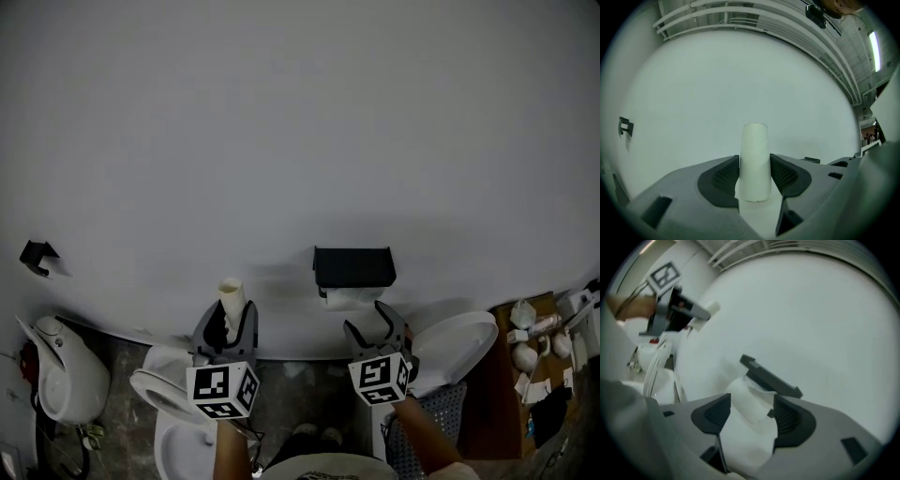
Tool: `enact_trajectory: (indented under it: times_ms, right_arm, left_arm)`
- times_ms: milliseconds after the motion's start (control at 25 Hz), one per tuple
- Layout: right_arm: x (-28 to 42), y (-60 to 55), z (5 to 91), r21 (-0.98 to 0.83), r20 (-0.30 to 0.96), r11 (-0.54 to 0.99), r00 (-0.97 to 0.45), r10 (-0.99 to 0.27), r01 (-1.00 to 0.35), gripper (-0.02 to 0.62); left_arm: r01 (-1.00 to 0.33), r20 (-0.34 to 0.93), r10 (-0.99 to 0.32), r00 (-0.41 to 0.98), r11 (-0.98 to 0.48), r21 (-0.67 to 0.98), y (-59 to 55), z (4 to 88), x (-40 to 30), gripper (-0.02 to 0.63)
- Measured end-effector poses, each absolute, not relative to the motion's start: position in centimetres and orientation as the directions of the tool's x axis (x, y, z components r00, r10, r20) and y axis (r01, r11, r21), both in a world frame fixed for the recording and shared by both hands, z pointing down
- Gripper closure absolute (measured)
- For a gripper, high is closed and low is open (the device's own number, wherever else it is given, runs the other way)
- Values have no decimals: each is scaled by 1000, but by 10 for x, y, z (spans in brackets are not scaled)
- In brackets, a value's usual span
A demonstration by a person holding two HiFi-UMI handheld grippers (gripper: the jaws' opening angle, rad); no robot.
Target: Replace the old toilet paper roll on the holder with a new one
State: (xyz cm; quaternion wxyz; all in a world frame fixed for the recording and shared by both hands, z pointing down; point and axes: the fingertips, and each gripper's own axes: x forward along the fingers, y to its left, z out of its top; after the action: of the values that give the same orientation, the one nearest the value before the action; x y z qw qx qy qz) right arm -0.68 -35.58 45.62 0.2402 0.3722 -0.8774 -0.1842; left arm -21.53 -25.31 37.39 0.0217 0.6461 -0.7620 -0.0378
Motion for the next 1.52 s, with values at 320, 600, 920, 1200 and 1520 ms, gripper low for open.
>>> enact_trajectory:
  times_ms: [320, 600, 920, 1200, 1520]
  right_arm:
    - [66, -382, 371, 208, 22, 514, -521, -853, -832, 514]
    - [109, -391, 353, 14, -92, 439, -438, -894, -899, 603]
    - [114, -386, 350, -41, -102, 415, -410, -907, -909, 603]
    - [111, -385, 347, -32, -101, 422, -417, -903, -906, 604]
    - [109, -384, 349, -28, -88, 434, -431, -898, -900, 604]
  left_arm:
    - [-988, -43, -990, -136, 132, 80, -276, 357, -196, 402]
    - [-991, -63, -992, -108, 103, 84, -288, 347, -177, 402]
    - [-992, -69, -994, -90, 84, 92, -288, 344, -169, 402]
    - [-992, -66, -994, -90, 84, 89, -287, 343, -165, 402]
    - [-992, -74, -993, -96, 90, 85, -284, 339, -165, 402]
